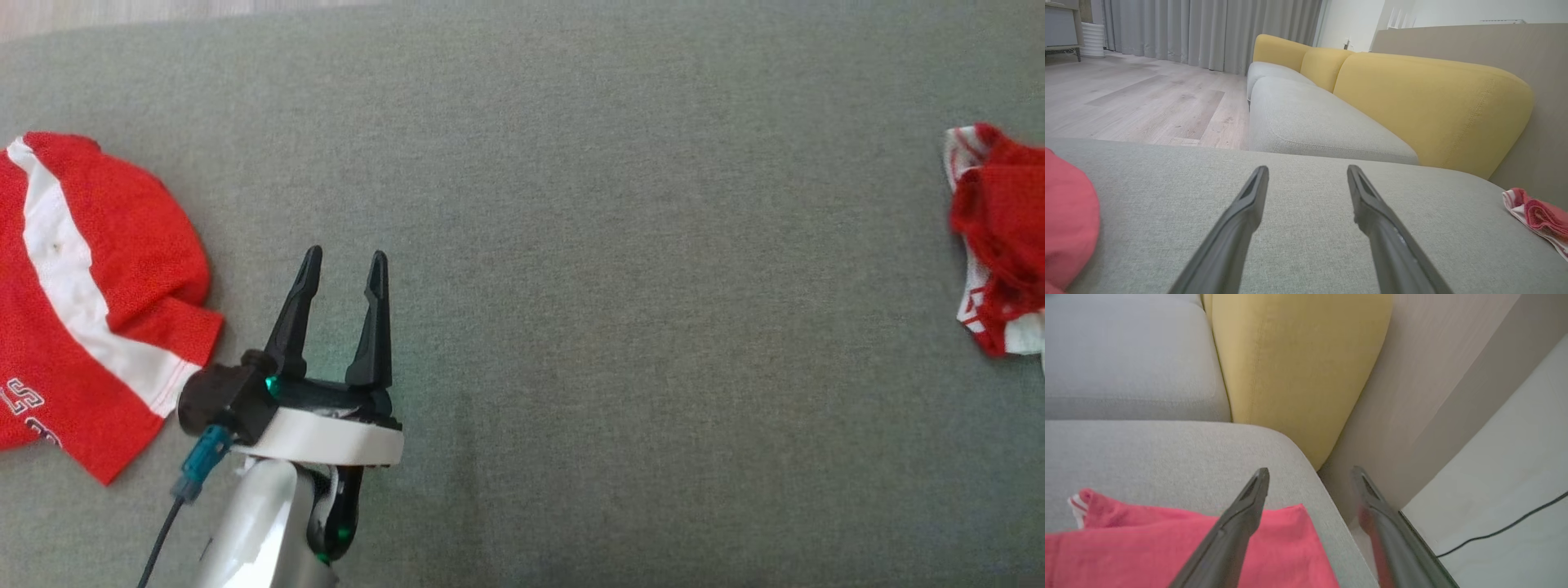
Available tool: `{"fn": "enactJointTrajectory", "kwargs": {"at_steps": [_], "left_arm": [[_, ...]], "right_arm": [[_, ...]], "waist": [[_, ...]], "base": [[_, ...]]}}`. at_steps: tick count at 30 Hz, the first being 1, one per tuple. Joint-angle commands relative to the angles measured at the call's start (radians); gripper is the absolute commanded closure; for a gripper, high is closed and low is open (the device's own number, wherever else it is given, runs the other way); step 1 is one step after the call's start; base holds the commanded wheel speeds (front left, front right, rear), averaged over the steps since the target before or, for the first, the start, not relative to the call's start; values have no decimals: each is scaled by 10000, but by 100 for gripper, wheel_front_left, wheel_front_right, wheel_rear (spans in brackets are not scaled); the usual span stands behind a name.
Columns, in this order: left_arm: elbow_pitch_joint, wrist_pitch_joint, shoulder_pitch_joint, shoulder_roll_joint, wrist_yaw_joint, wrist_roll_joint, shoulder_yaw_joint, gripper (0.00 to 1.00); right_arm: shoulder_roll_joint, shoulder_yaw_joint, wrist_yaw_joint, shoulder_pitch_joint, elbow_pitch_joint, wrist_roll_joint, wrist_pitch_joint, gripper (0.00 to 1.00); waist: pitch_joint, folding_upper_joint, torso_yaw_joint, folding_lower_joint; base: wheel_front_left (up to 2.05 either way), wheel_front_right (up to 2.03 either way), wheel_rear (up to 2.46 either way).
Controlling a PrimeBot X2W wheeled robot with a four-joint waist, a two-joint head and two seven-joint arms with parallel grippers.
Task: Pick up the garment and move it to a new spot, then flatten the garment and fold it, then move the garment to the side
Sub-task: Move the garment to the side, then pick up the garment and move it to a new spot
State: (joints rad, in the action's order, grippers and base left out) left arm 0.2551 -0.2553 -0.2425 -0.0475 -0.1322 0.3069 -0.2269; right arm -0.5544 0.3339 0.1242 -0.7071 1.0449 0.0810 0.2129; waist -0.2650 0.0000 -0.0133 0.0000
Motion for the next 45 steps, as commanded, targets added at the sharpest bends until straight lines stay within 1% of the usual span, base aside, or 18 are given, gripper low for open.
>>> {"fn": "enactJointTrajectory", "kwargs": {"at_steps": [1,5,9,14,16,20,21,26,30,36,45], "left_arm": [[-269,-65,-198,-28,15,-14,298,0],[-322,-65,-74,-28,15,65,431,0],[-474,-65,109,-28,15,154,595,0],[-699,-65,426,-28,15,287,761,0],[-761,-65,540,-28,15,330,825,0],[-768,-65,745,-28,15,379,871,0],[-768,-65,745,-28,15,379,871,0],[-693,-65,1033,-28,15,348,897,0],[-788,-65,1212,-28,15,412,962,0],[-1031,-65,1407,-28,15,368,983,0],[-1064,-65,1593,-28,15,347,956,0]], "right_arm": [[-8,-113,65,-94,-467,93,234,0],[815,-513,65,-62,-1320,-173,422,0],[1906,-1277,65,364,-2744,-877,471,0],[3069,-2170,65,1660,-4876,-1950,481,0],[3554,-2400,65,2333,-5665,-2202,476,0],[4265,-2641,65,3633,-6849,-2497,467,0],[4265,-2641,65,3633,-6849,-2497,467,0],[4801,-2728,65,5079,-7572,-2345,479,0],[4983,-2668,65,5736,-8016,-2183,484,0],[5036,-2776,65,6110,-8440,-2113,486,0],[5040,-2824,65,6280,-8552,-2211,487,0]], "waist": [[165,0,68,0],[526,0,212,0],[974,0,351,0],[1456,0,472,0],[1601,0,494,0],[1830,0,474,0],[1830,0,474,0],[2019,0,412,0],[2087,0,361,0],[2149,0,316,0],[2305,0,297,0]], "base": [[0,0,0],[0,0,0],[0,0,0],[0,0,0],[0,0,0],[0,0,0],[0,0,0],[0,0,0],[0,0,0],[0,0,0],[0,0,0]]}}
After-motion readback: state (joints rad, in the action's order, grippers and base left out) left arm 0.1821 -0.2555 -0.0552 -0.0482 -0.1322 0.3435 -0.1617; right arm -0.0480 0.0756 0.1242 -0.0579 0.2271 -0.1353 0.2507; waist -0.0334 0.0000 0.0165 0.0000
